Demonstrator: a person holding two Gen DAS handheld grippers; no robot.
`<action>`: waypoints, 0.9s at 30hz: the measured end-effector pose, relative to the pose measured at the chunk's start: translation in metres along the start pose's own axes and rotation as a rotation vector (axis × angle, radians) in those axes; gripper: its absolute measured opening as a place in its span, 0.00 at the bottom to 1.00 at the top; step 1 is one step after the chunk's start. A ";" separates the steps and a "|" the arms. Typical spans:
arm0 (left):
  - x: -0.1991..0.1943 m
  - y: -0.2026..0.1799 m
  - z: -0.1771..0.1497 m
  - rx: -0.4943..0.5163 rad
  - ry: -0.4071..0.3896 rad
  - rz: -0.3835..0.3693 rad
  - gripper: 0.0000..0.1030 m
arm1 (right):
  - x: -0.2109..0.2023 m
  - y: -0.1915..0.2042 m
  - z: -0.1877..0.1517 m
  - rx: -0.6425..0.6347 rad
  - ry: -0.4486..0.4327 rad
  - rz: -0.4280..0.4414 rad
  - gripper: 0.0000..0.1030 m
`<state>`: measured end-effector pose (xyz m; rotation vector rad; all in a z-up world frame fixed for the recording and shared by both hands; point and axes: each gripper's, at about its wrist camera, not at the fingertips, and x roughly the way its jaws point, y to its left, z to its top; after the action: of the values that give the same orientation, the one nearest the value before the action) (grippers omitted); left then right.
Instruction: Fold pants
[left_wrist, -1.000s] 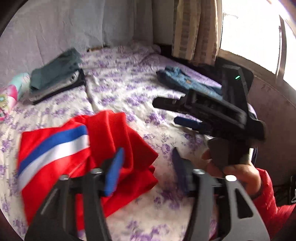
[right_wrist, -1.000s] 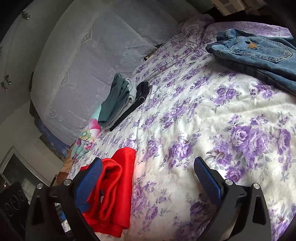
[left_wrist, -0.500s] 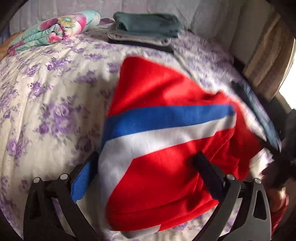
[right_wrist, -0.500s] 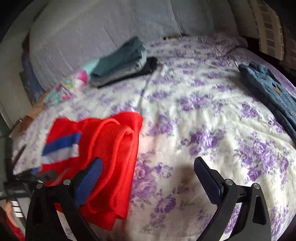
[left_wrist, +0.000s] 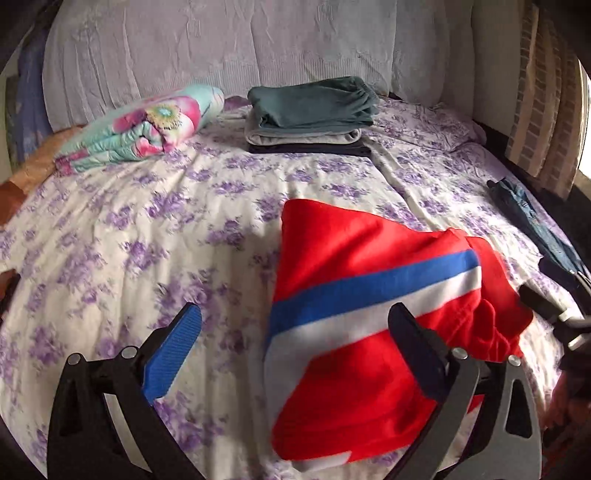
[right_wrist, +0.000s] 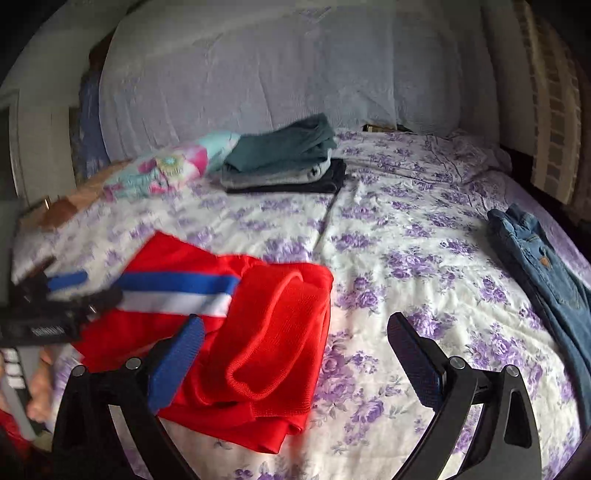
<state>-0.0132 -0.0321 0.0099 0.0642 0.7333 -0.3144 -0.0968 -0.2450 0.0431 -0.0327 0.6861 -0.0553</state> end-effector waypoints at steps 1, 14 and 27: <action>0.006 0.000 -0.003 0.008 0.014 0.006 0.96 | 0.024 0.007 -0.005 -0.037 0.097 -0.034 0.96; 0.019 0.004 -0.016 -0.021 0.035 0.012 0.96 | 0.014 -0.023 -0.014 0.140 0.048 0.130 0.97; 0.017 0.008 -0.017 -0.026 0.028 0.019 0.96 | 0.018 0.013 -0.014 -0.042 0.071 0.053 0.97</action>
<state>-0.0096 -0.0265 -0.0144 0.0508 0.7637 -0.2857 -0.0914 -0.2337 0.0205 -0.0535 0.7590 0.0088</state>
